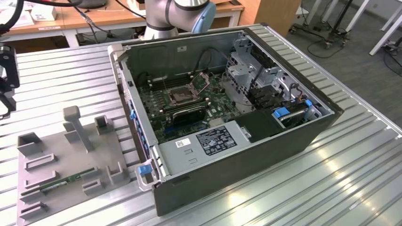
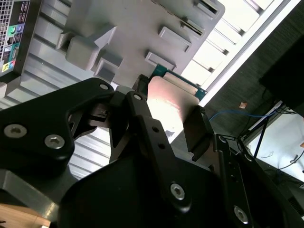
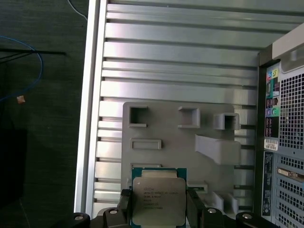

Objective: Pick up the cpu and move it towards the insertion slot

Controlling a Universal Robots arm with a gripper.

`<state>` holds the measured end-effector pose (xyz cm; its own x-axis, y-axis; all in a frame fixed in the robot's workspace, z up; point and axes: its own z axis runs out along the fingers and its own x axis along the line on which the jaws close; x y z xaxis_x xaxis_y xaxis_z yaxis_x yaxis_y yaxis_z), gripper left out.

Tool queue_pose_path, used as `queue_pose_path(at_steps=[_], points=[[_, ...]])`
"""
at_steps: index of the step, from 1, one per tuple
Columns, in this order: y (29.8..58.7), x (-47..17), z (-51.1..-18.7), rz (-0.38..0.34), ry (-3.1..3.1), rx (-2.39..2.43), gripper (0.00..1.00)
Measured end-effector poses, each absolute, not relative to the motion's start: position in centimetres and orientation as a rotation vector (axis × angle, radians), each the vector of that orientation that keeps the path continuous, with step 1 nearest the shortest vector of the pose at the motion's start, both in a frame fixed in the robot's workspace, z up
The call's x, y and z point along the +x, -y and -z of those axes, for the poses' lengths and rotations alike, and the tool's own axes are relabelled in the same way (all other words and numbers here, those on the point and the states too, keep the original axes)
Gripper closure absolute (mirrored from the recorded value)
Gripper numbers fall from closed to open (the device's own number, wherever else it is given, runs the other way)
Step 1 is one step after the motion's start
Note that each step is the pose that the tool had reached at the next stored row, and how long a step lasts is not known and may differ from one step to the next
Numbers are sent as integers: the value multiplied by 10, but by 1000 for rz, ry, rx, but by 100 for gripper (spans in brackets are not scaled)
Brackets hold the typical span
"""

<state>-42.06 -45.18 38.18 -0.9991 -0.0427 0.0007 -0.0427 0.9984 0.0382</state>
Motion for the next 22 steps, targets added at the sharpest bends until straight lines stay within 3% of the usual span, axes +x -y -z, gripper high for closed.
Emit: queue_pose_path(at_steps=[22], points=[[452, -409, -382, 60, 3139, 67, 45]])
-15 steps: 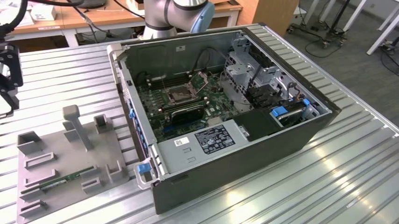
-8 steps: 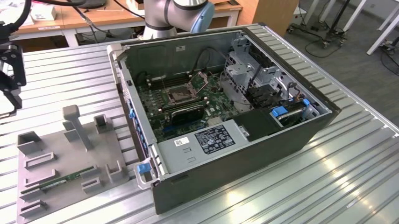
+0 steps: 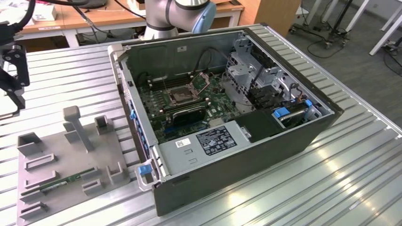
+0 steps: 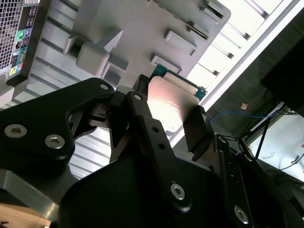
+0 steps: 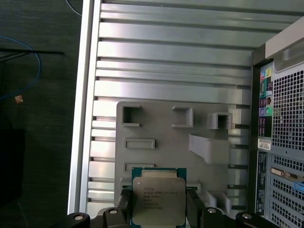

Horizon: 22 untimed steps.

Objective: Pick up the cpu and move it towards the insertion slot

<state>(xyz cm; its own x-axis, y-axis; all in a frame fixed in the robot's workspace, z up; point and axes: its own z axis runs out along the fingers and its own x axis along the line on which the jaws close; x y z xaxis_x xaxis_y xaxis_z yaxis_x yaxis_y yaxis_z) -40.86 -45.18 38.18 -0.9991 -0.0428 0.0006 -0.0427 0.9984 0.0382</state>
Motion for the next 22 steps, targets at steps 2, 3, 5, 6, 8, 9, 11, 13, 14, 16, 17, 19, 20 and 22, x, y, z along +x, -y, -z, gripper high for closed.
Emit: queue_pose_path(at_steps=[2, 3, 5, 6, 8, 9, 11, 13, 14, 16, 17, 19, 20, 22], points=[[452, -407, -382, 60, 3139, 67, 45], [452, -407, -382, 60, 3139, 67, 45], [452, -405, -382, 60, 3139, 67, 45], [452, -405, -382, 60, 3139, 67, 45], [452, -404, -382, 60, 3139, 67, 45], [452, -403, -382, 60, 3139, 67, 45], [452, -402, -382, 60, 3139, 67, 45], [452, -401, -382, 60, 3139, 67, 45], [452, -401, -382, 60, 3139, 67, 45], [452, -400, -382, 60, 3139, 67, 45], [452, -400, -382, 60, 3139, 67, 45], [452, -399, -382, 60, 3139, 67, 45], [452, -398, -382, 60, 3139, 67, 45], [452, -397, -382, 60, 3139, 67, 45]])
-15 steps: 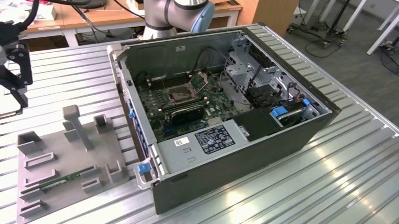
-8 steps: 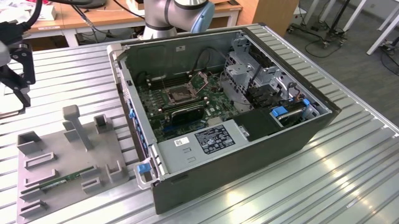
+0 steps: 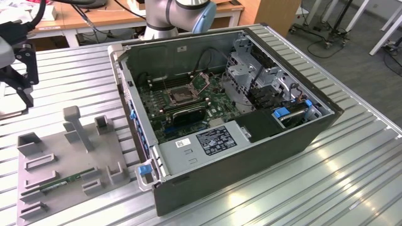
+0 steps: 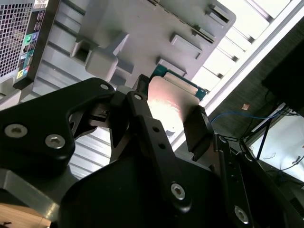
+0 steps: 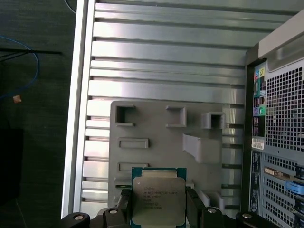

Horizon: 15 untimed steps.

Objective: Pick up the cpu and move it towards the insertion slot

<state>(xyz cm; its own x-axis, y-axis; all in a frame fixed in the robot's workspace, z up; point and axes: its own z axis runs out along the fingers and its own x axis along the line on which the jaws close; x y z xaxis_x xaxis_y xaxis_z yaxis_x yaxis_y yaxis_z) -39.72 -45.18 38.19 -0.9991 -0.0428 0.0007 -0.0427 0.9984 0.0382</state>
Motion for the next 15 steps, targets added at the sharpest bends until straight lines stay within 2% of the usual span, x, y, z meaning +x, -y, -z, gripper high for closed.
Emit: queue_pose_path(at_steps=[15], points=[[452, -390, -382, 60, 3139, 67, 45]])
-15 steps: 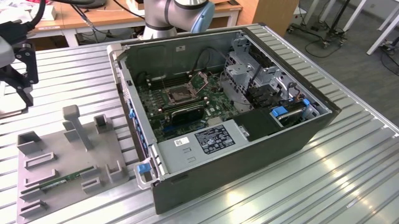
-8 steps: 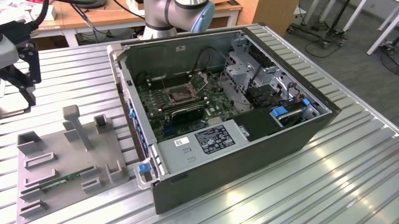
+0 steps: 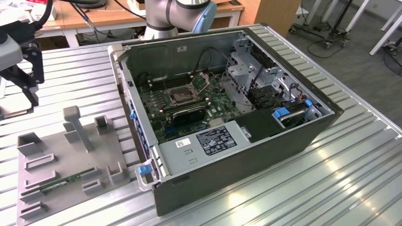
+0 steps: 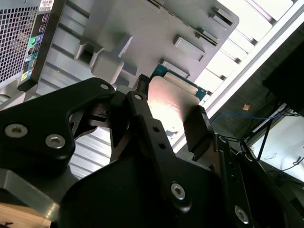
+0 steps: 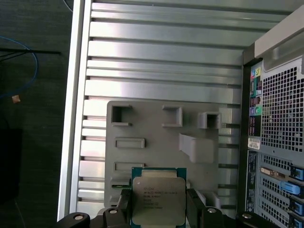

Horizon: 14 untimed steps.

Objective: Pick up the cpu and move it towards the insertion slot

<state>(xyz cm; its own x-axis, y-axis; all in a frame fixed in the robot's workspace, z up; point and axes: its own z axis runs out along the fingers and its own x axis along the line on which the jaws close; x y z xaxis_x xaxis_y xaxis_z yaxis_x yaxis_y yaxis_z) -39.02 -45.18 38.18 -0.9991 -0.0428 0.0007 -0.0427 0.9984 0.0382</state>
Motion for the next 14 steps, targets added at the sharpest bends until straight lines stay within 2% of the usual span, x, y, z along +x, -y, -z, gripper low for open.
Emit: queue_pose_path(at_steps=[14], points=[[452, -389, -384, 60, 3139, 67, 45]])
